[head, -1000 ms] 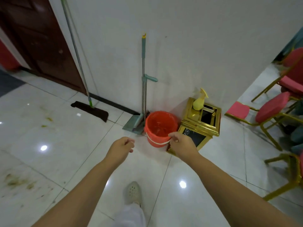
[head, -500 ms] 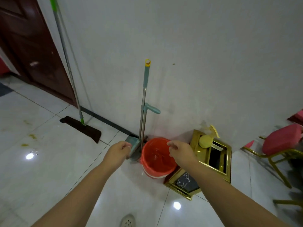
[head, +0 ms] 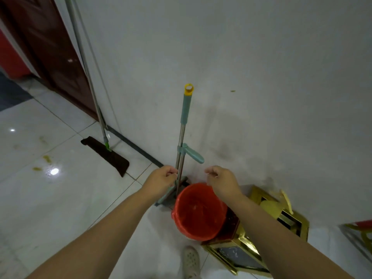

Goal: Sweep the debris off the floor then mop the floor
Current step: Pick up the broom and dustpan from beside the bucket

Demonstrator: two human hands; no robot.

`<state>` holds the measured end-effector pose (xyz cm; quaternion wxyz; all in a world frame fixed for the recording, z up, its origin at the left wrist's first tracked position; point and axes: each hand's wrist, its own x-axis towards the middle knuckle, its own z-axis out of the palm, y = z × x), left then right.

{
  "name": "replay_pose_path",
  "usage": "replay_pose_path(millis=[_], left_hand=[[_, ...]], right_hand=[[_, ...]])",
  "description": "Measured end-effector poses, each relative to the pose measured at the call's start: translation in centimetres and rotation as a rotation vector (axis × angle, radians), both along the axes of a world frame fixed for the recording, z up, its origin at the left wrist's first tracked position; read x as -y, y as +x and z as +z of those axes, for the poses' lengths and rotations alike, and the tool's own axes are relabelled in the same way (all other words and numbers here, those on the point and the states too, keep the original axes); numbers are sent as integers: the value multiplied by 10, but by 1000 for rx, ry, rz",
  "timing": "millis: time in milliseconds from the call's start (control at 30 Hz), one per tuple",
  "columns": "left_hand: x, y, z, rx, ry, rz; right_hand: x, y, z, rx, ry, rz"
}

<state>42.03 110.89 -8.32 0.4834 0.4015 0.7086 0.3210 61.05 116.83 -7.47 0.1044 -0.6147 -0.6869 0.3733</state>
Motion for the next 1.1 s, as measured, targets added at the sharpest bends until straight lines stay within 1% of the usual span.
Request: replay_pose_path(millis=[67,200,367,500,633,767,833,967,1100], left_hand=[[-21,8,-4,-9,-54,-18],[-62,22,-15,1,-125,21],[-107,40,-37,82,-193,150],[-138,50,-61,273,-269,296],[-163,58,-81,387,-300,469],[-178,64,-88,710,-264,759],[-181,66,-91,819,-245,864],[-169,63,-90,861,-238,955],[-155,50,-95,859,-219,1010]], right_hand=[[-30,-1,-6,-16,-6,23],[-86,-8,-24,-50,-52,25],[-135,-6,-45,-88,-105,6],[-161,-1,-60,-71,-141,58],[-178,1,-70,-40,-165,100],[-187,3,-76,-31,-175,119],[-188,4,-77,-41,-184,122],[-186,5,-76,-96,-224,136],[-183,-6,-74,-108,-248,183]])
